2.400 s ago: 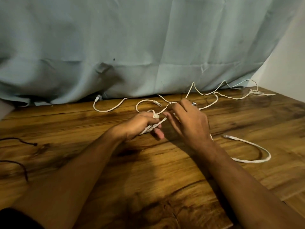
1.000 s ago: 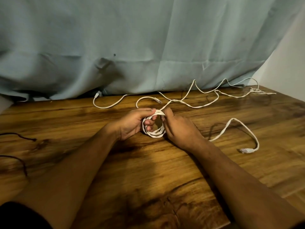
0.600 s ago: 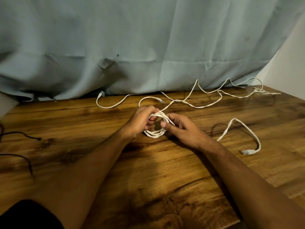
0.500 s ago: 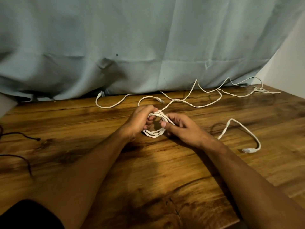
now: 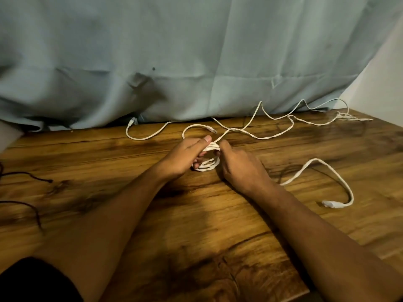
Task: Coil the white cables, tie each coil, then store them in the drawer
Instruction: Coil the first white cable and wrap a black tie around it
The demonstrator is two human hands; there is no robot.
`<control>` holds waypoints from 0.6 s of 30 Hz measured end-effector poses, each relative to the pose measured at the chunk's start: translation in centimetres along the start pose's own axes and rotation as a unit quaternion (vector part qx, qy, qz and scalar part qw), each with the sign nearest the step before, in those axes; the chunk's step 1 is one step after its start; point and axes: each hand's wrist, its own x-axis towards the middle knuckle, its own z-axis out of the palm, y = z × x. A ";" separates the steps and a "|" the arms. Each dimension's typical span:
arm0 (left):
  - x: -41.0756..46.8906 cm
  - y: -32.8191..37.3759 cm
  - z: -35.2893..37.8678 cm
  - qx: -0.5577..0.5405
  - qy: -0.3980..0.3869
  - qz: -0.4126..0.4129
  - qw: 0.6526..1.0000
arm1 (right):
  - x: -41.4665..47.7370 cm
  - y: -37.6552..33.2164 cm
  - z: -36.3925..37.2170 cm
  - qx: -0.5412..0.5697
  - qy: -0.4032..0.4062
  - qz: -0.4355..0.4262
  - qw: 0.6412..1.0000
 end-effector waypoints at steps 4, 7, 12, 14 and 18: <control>0.3 0.1 0.1 -0.019 0.022 0.026 0.999 | 0.0 0.1 -0.3 -0.003 0.041 -0.006 0.999; 0.2 -0.6 0.4 -0.025 0.025 0.019 0.999 | 0.1 0.0 0.2 0.002 0.016 0.003 1.000; -0.1 -0.3 0.7 -0.004 0.020 0.033 0.999 | 0.1 0.1 0.7 0.016 0.013 0.011 1.000; -0.1 -0.2 0.8 -0.018 0.018 0.042 0.999 | 0.1 0.2 0.8 0.021 0.013 0.013 1.000; -0.3 0.1 1.3 -0.068 0.009 0.048 0.996 | -0.1 0.3 0.7 0.053 0.017 0.021 0.998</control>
